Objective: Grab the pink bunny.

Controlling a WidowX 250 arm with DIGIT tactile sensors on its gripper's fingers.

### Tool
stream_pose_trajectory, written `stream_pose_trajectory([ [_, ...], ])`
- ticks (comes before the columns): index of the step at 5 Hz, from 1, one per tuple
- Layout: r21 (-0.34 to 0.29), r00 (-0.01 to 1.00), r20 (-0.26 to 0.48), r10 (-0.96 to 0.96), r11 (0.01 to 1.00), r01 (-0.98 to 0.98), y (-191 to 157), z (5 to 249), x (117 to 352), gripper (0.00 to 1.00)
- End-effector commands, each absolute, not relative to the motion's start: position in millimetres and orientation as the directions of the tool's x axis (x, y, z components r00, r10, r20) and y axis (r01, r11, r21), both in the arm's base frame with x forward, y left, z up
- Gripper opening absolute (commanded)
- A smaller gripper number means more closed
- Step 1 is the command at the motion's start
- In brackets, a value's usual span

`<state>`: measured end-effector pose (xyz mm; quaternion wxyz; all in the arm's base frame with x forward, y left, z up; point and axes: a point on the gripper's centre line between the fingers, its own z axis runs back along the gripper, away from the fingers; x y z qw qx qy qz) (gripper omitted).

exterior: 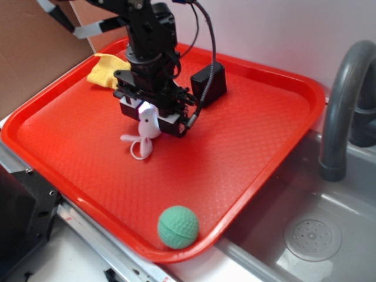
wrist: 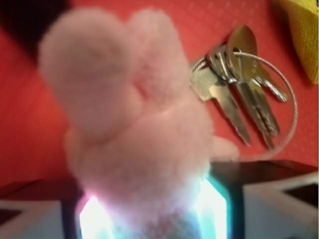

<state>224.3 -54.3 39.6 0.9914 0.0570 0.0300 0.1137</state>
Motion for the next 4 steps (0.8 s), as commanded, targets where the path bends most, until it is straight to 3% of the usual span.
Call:
stream_pose_trajectory([
  [1,-0.020,0.998,0.021,0.066,0.998,-0.066,-57.1,146.7,215.6,0.00],
  [3,-0.058,0.995,0.086,0.054,0.997,-0.049,-47.3,210.2,181.2,0.00],
  [4,-0.066,0.989,0.108,0.096,0.994,-0.089,-35.2,221.9,176.3,0.00],
])
